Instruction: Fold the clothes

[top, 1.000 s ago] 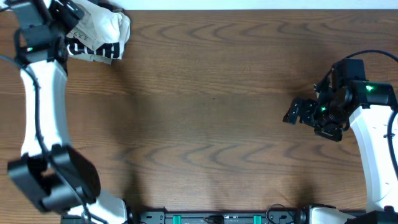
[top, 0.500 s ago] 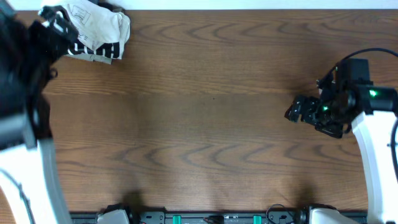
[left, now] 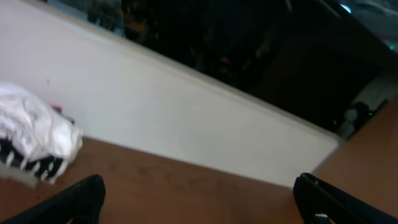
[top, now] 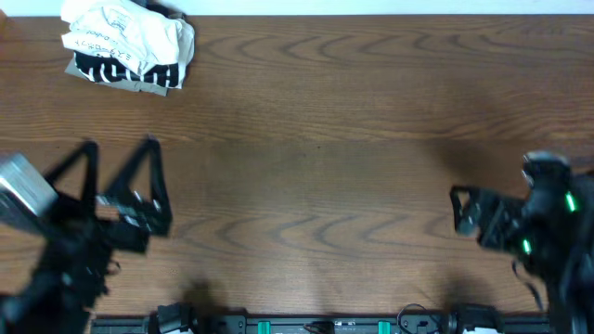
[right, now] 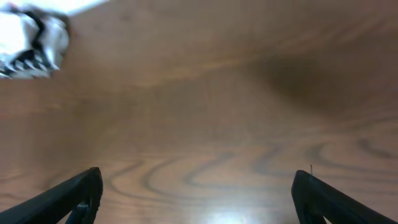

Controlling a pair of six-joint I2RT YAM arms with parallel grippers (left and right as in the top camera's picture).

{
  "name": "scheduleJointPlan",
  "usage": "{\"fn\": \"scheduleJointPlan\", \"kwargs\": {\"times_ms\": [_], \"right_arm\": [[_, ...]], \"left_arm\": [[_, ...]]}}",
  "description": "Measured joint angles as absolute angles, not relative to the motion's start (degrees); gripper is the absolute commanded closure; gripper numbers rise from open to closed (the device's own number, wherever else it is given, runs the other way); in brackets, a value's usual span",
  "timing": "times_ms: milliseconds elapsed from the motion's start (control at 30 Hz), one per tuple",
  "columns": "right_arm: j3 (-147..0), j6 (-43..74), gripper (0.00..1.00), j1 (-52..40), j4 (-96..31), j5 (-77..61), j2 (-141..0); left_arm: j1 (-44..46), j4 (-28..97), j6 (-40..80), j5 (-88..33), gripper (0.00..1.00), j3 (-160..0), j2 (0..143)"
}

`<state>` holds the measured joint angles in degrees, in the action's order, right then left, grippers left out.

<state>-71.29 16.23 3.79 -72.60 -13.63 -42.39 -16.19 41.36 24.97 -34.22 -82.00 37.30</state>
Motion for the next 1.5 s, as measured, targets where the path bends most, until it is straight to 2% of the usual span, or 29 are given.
{"fn": "scheduleJointPlan", "kwargs": {"times_ms": [167,467,533,600,700,1000,1500], "right_arm": [[-71.3,16.1,0.11,3.8,-75.4,-13.5,-34.3],[-71.0,16.1,0.12,3.8,-76.5,-9.4,-23.7],[-70.2,16.1,0.11,3.8,-76.8,-7.8,-21.5],[-68.5,16.2,0.01,3.8,-76.7,-6.3,-18.9],[-65.6,16.0,0.01,3.8,-75.4,-5.1,-16.0],[-58.2,16.0,0.01,3.8,-70.1,-3.8,-15.3],[-56.6,17.3,0.01,3.8,-60.2,-3.4,-15.3]], "left_arm": [[-16.2,41.9,24.5,-36.4,0.02,-70.1,28.7],[-16.2,40.5,24.2,-40.9,0.02,-50.2,15.0],[-16.2,40.6,24.2,-41.5,0.02,-47.2,13.4],[-16.2,40.5,24.2,-41.9,0.02,-44.5,12.7],[-16.2,40.5,24.2,-42.0,0.02,-41.5,12.6],[-16.2,40.5,24.2,-42.0,0.02,-38.5,12.6],[-16.2,40.5,24.2,-42.0,0.02,-38.5,12.6]]}}
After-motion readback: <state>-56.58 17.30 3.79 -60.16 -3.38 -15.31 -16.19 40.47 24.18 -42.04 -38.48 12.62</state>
